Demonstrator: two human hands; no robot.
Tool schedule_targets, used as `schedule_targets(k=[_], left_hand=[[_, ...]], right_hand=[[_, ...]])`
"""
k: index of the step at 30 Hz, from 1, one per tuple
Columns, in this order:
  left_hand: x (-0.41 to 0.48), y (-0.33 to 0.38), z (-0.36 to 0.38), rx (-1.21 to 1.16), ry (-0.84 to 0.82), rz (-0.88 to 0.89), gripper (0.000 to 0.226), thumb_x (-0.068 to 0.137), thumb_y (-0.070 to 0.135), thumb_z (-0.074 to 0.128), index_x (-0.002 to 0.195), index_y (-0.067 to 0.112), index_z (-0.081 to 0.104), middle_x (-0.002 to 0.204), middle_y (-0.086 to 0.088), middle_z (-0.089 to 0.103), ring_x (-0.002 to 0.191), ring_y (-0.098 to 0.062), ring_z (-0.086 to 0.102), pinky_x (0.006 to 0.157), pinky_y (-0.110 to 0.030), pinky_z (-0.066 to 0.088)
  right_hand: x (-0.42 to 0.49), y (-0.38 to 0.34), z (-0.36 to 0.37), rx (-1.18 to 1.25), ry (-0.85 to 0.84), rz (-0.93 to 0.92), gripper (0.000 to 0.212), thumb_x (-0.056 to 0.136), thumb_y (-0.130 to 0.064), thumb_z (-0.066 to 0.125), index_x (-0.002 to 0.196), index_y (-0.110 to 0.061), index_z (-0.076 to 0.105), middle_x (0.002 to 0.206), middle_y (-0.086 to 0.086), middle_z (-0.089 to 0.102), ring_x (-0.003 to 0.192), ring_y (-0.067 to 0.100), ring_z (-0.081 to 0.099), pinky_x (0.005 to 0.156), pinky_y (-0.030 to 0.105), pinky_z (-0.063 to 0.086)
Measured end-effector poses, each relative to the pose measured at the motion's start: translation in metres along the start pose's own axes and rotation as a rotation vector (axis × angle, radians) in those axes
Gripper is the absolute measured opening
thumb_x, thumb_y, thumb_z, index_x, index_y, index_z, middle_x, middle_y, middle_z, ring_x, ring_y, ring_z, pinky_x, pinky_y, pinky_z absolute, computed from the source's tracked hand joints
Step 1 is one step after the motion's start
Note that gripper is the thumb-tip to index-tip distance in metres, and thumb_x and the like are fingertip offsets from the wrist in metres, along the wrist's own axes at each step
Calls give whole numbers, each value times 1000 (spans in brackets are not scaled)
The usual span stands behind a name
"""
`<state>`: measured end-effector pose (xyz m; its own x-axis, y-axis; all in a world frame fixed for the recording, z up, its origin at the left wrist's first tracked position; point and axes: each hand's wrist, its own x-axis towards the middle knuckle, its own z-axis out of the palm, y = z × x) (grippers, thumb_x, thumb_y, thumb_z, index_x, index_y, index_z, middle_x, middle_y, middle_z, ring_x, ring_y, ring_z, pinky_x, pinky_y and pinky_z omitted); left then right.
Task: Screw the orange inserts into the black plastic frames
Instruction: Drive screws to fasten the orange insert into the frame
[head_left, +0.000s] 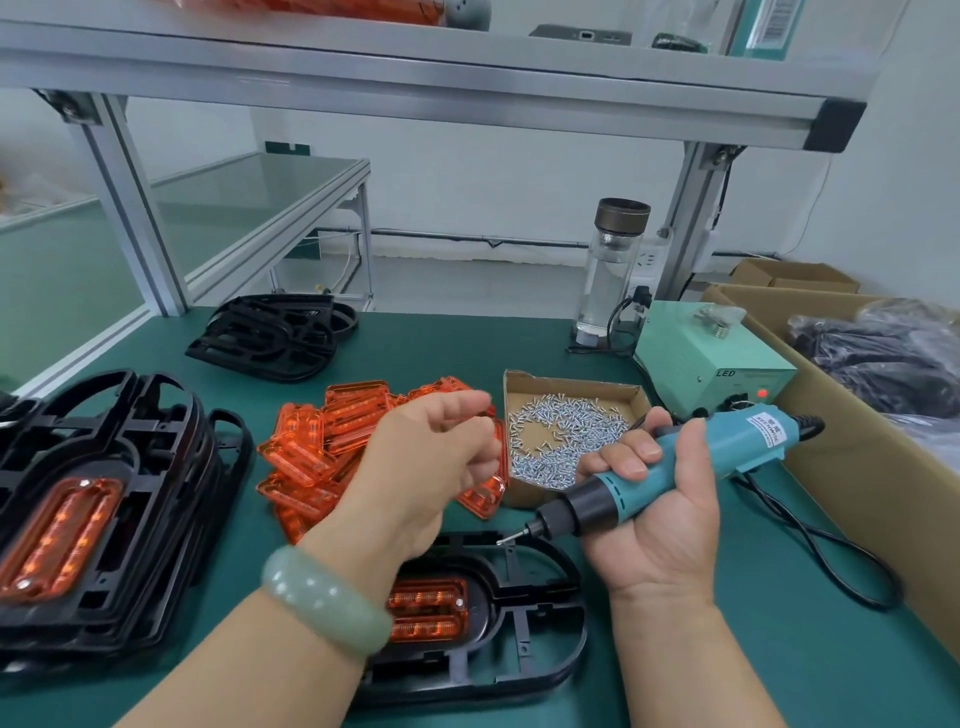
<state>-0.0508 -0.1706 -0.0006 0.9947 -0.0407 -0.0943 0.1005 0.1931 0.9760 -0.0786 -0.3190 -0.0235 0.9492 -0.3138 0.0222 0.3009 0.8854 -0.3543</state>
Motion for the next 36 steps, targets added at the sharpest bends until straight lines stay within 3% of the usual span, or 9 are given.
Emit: schedule_targets(k=[5,10,15,18,21,24,30,36], left_hand=[[-39,-3,-40,-207,52,-44,8,85,12,61,91,12,64,66,0,67,56,-9,62,50,-22,53],[-64,-10,-56,-287,72,-57,16,62,9,66,78,10,67,65,-5,65,56,-13,64,51,-24,55],[-74,-14,-57,-353,55,-70,25,64,6,64,89,7,66,62,-5,61,51,-11,60,47,-22,53],[-76,-11,-59,-398,19,-72,9,69,15,62,70,12,71,61,-5,61,48,-9,57,44,-21,51],[-78,-11,-58,-357,-11,-87,14,67,23,63,59,17,73,60,-5,62,47,-9,58,42,-20,50],[-77,-14,-55,-308,-36,-127,13,66,22,65,65,15,75,65,-7,66,51,-10,62,43,-20,51],[-72,-19,-51,-317,-67,-271,28,66,17,64,90,2,67,72,-12,70,54,-13,66,43,-21,51],[-74,-20,-42,-412,-119,-397,33,66,16,64,95,1,65,73,-13,70,54,-14,66,44,-22,53]], right_hand=[[-3,3,1,18,14,-2,22,83,-45,58,85,-23,55,58,-12,43,43,2,44,51,19,45],[-9,5,7,15,34,-39,22,81,-45,59,84,-24,53,58,-12,43,44,2,43,52,19,45],[-19,9,20,-9,85,-105,21,79,-44,61,83,-25,53,60,-12,44,46,2,43,53,19,43],[-27,15,24,-4,94,-125,21,77,-44,63,82,-26,54,61,-12,44,47,3,44,53,18,43],[-32,25,25,11,117,-106,20,83,-44,61,80,-26,53,61,-12,43,46,3,43,53,18,44],[-33,32,23,13,130,-91,20,89,-43,58,79,-27,52,62,-13,43,47,3,43,53,19,43],[-31,26,15,-18,81,-111,22,85,-46,59,81,-26,51,62,-13,42,48,3,43,56,19,43],[-29,21,14,-7,65,-117,23,82,-47,59,82,-26,51,61,-13,42,48,2,44,54,17,44]])
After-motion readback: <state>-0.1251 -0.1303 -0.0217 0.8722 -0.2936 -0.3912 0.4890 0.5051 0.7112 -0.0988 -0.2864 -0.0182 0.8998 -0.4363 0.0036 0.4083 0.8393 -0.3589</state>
